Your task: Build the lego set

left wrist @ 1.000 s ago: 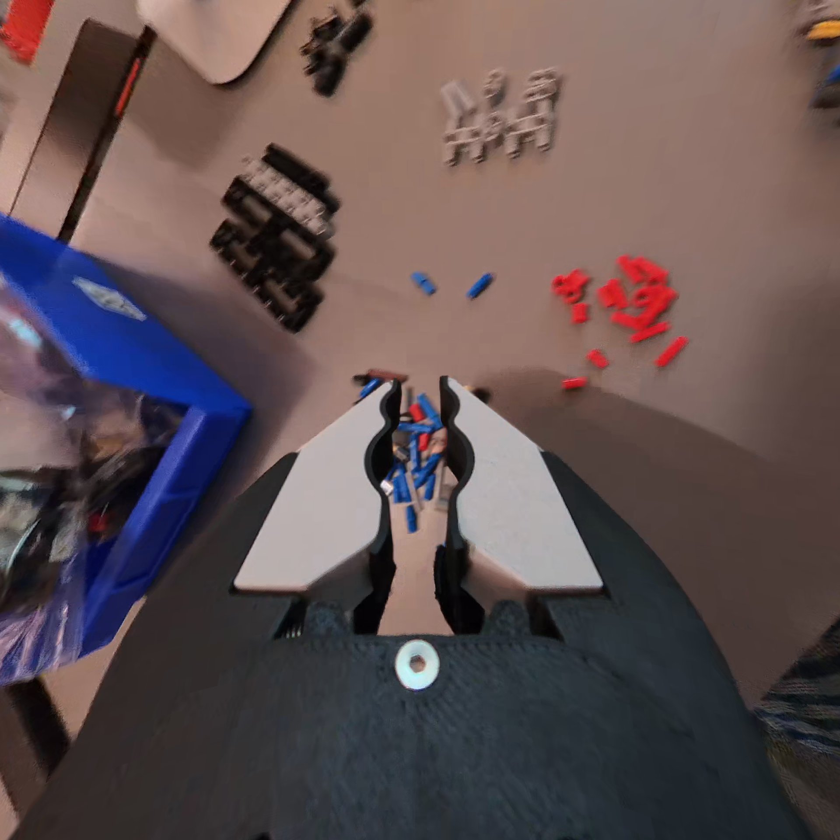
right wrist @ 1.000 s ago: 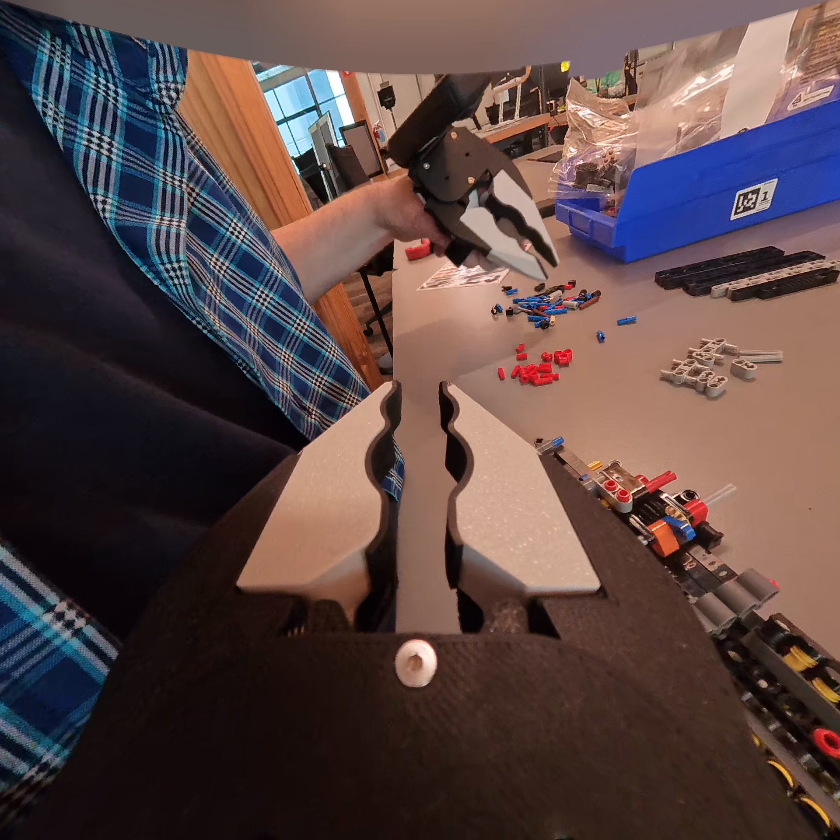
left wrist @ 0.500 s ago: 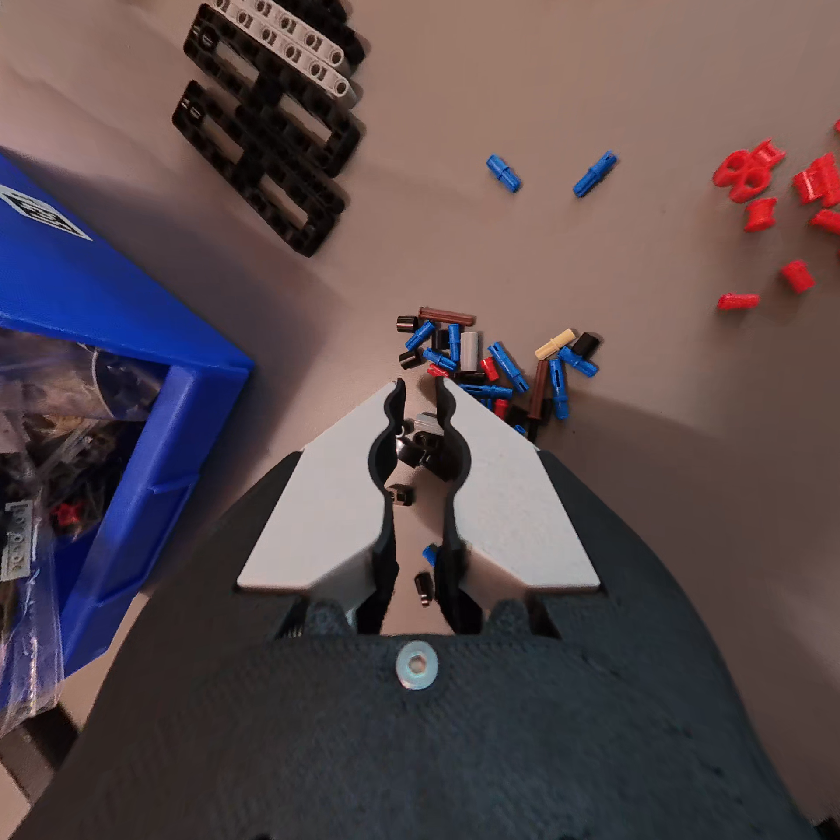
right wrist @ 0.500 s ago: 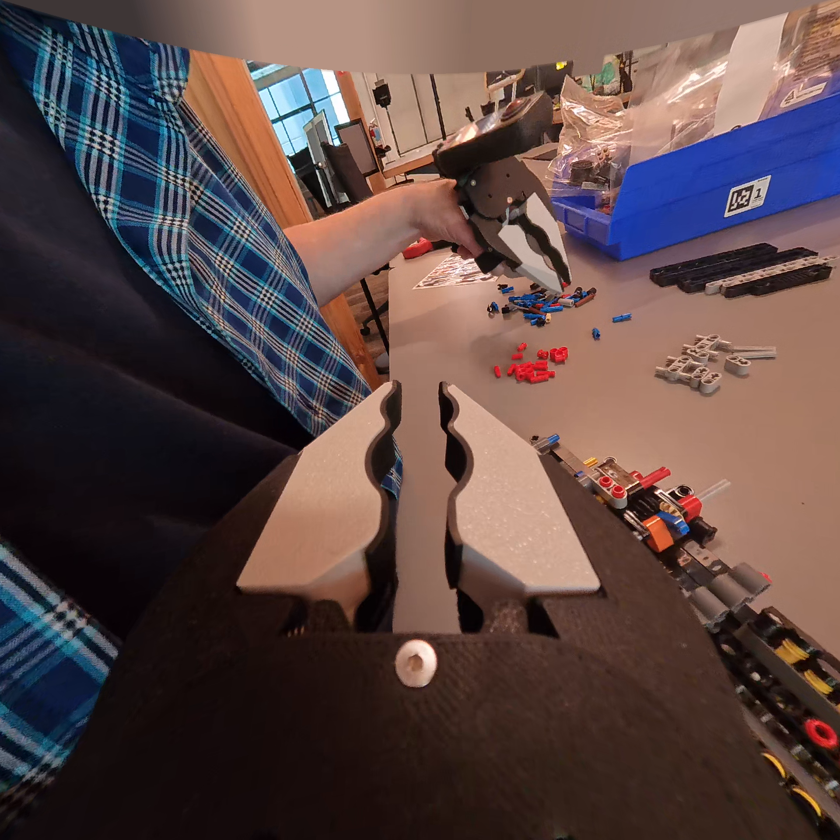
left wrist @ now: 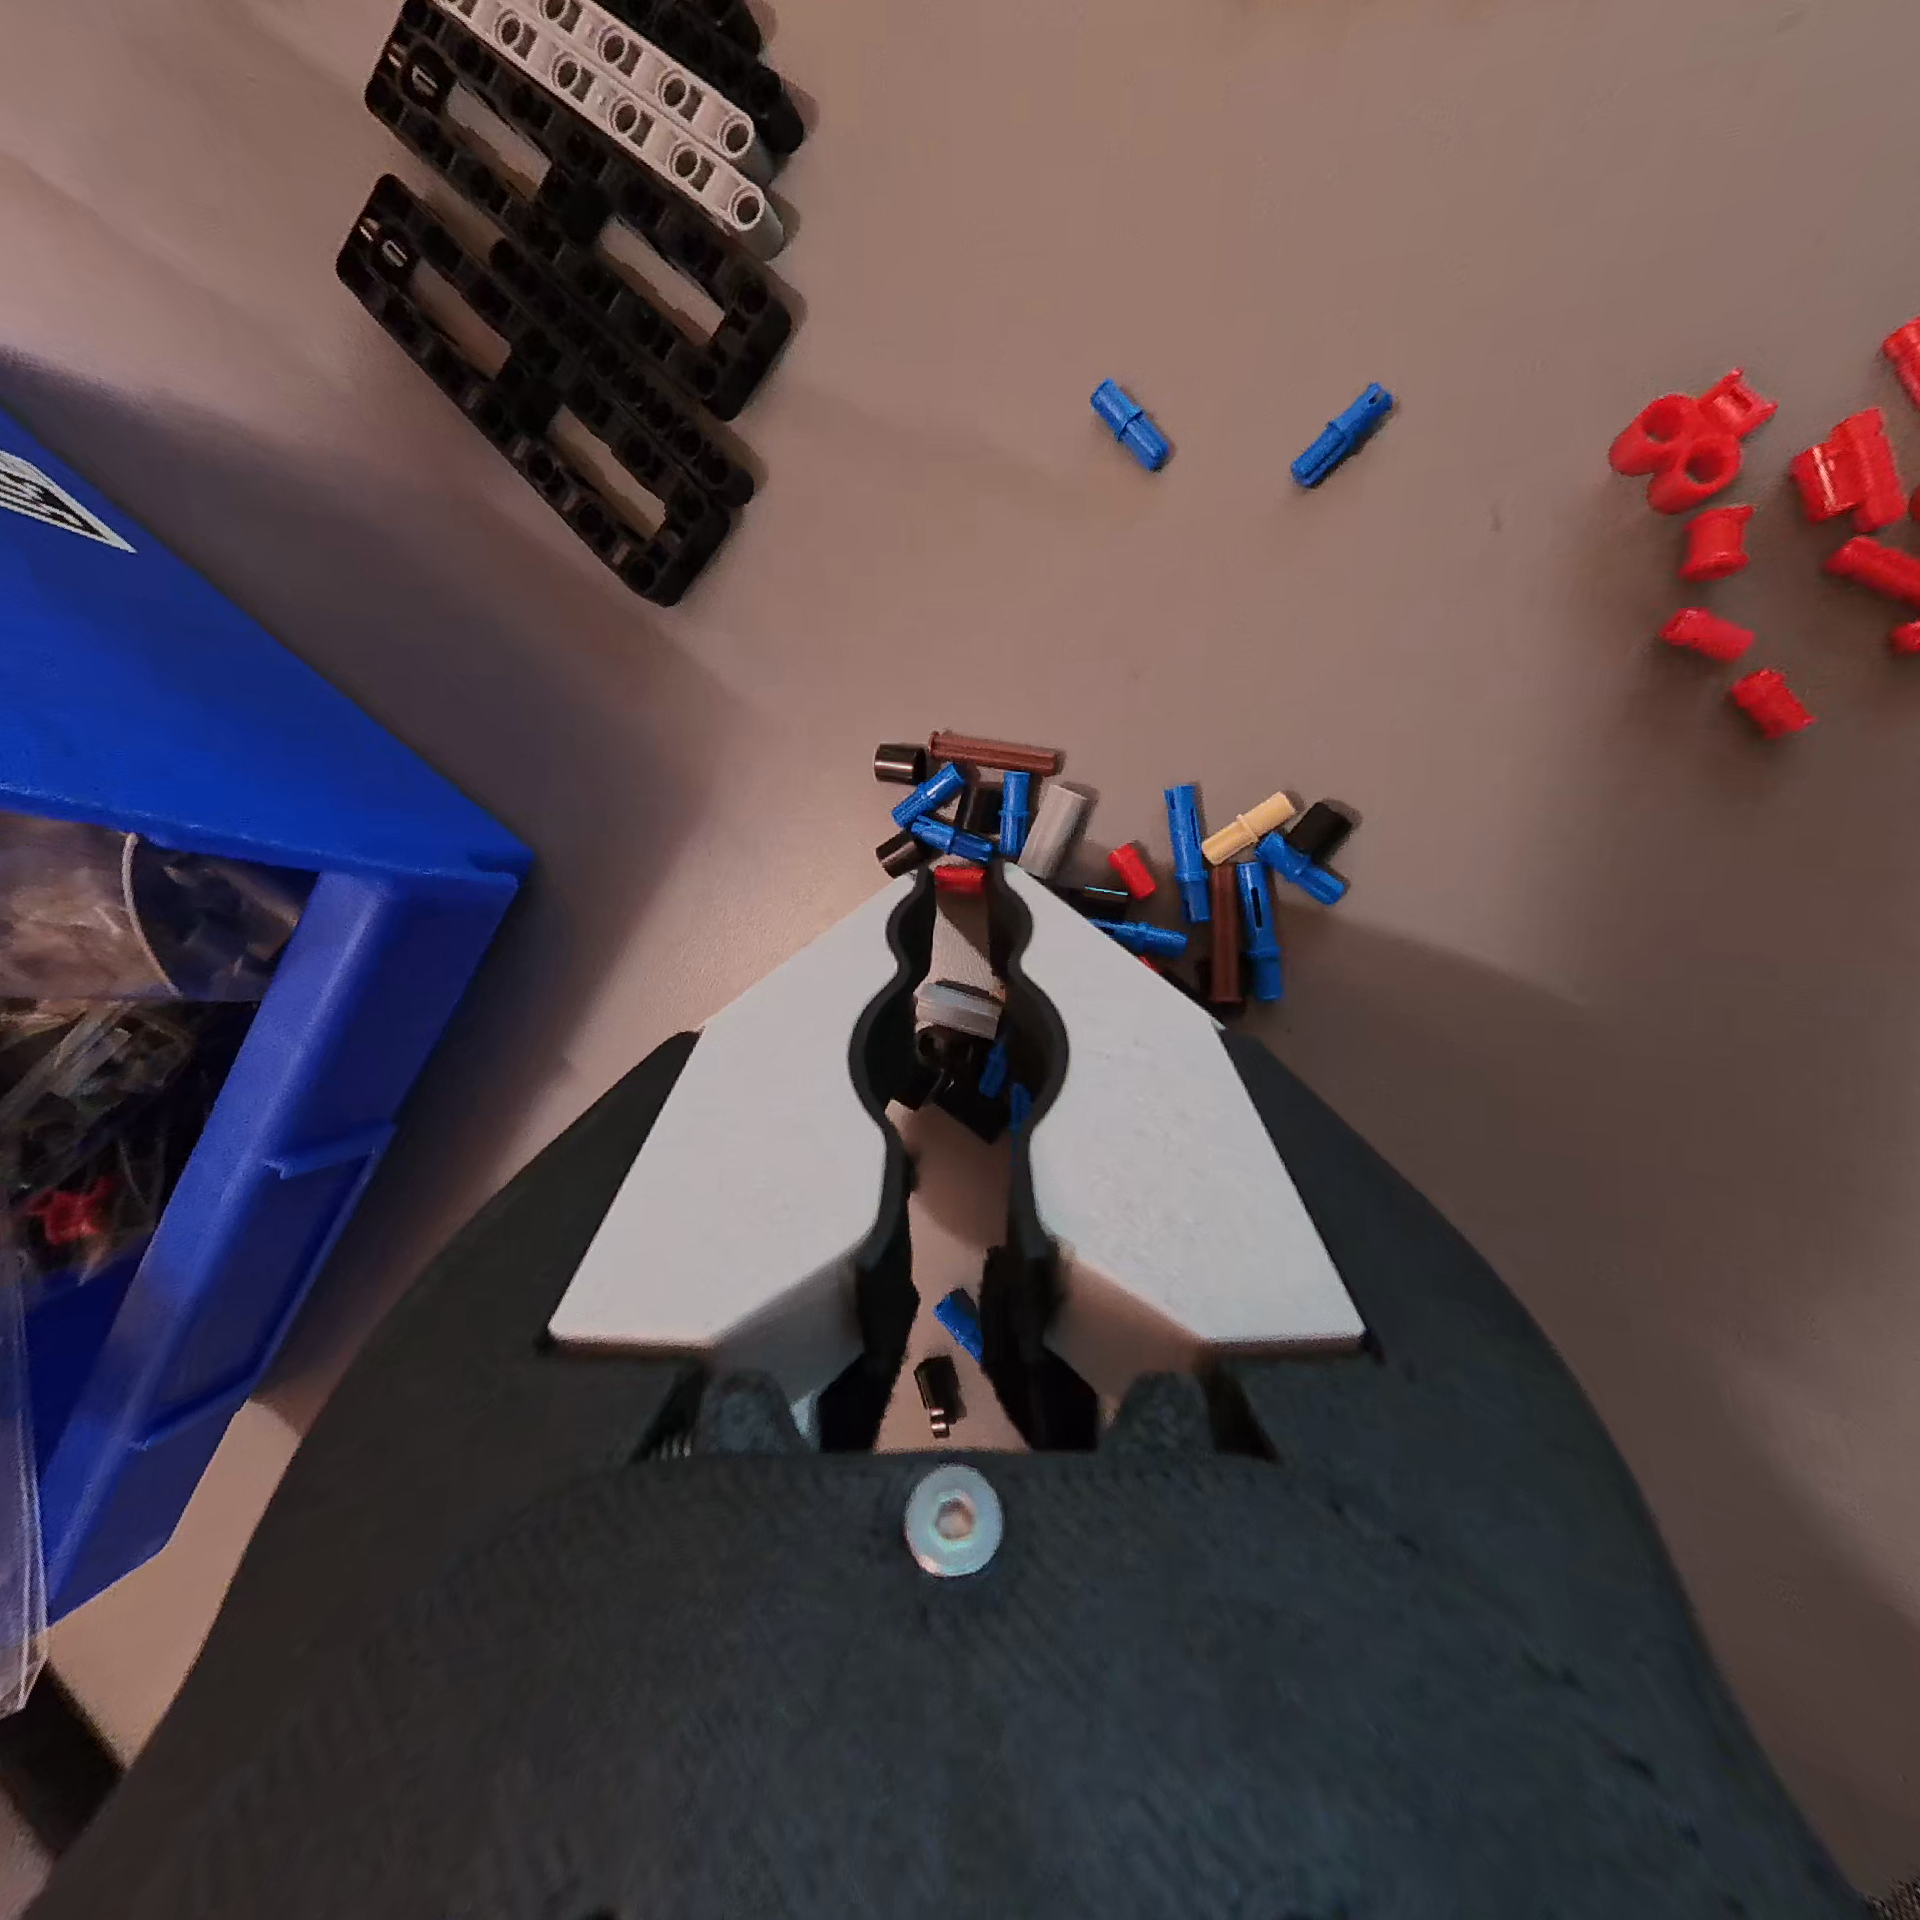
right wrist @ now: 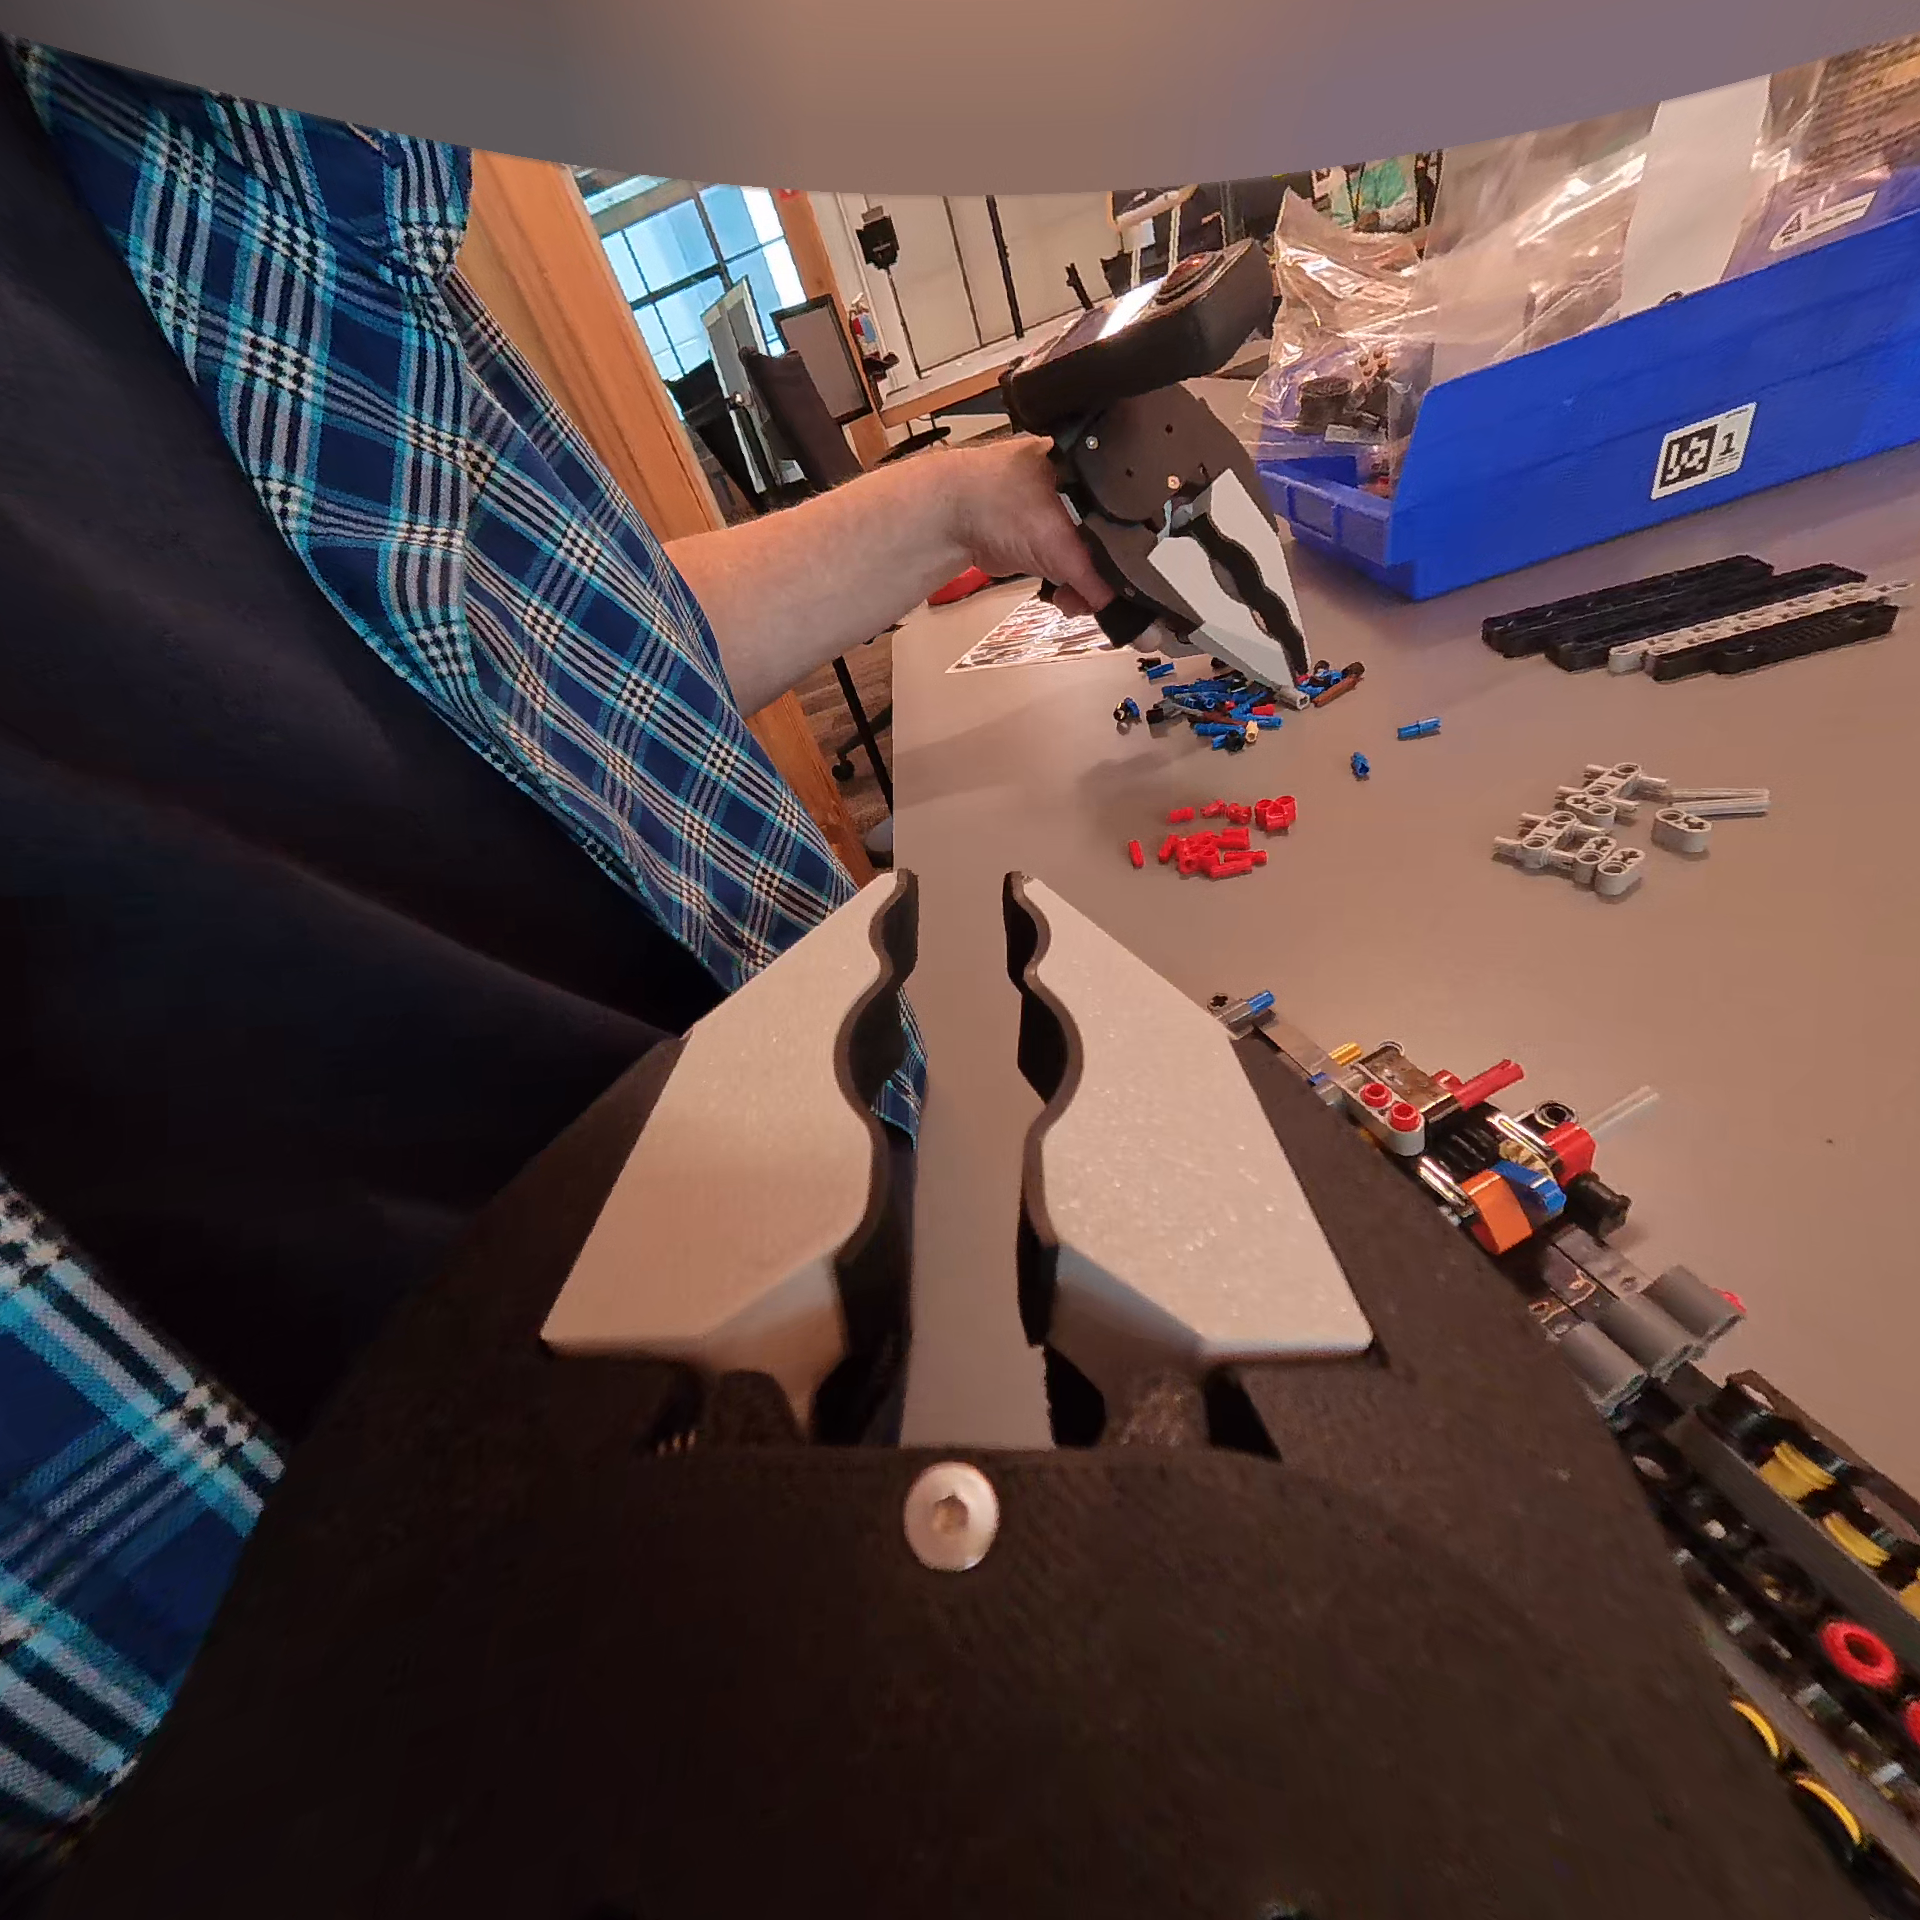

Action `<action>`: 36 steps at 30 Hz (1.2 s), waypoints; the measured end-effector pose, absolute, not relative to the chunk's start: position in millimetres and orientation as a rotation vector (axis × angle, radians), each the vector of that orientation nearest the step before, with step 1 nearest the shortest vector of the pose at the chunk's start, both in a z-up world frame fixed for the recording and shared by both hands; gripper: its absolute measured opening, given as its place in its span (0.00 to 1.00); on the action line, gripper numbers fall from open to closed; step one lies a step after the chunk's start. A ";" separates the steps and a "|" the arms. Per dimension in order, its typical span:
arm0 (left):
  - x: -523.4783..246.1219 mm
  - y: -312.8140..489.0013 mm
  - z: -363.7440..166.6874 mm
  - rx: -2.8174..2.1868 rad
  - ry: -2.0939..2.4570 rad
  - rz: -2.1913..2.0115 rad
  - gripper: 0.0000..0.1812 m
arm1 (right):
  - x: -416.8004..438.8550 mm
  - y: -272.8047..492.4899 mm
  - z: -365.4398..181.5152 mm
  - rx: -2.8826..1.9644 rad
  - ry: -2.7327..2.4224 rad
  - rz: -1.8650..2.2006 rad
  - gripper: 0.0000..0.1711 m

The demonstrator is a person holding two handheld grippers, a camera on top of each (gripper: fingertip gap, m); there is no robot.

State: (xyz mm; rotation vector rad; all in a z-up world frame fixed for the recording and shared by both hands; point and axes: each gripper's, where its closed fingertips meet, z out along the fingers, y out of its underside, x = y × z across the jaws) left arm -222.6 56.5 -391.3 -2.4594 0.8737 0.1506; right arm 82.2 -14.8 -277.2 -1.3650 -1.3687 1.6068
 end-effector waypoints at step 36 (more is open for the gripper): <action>-235.1 61.9 -387.4 -2.437 0.773 0.241 0.06 | 81.4 -18.3 -277.2 -1.364 -1.380 1.610 0.08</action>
